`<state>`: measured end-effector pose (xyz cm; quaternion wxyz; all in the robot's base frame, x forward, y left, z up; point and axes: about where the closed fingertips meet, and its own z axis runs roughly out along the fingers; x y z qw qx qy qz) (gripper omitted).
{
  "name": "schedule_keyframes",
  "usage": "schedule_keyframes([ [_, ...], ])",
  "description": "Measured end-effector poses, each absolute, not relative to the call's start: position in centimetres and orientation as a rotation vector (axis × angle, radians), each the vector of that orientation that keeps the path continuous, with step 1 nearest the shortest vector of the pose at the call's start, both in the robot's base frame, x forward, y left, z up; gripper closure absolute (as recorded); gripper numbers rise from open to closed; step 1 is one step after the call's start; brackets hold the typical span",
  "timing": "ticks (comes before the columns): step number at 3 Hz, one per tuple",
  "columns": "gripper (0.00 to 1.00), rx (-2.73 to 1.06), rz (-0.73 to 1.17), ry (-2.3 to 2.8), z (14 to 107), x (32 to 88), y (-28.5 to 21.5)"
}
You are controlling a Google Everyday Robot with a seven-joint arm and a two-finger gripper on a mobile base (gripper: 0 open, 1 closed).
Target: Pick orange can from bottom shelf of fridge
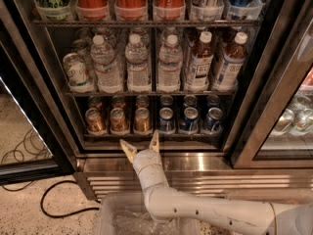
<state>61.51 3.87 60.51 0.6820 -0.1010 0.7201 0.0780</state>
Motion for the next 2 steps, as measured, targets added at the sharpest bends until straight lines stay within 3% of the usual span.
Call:
schedule_keyframes([
  [1, 0.34, -0.229, 0.183, 1.592, 60.8, 61.8, 4.5],
  [2, 0.28, -0.218, 0.167, 1.572, 60.9, 62.8, 4.4],
])
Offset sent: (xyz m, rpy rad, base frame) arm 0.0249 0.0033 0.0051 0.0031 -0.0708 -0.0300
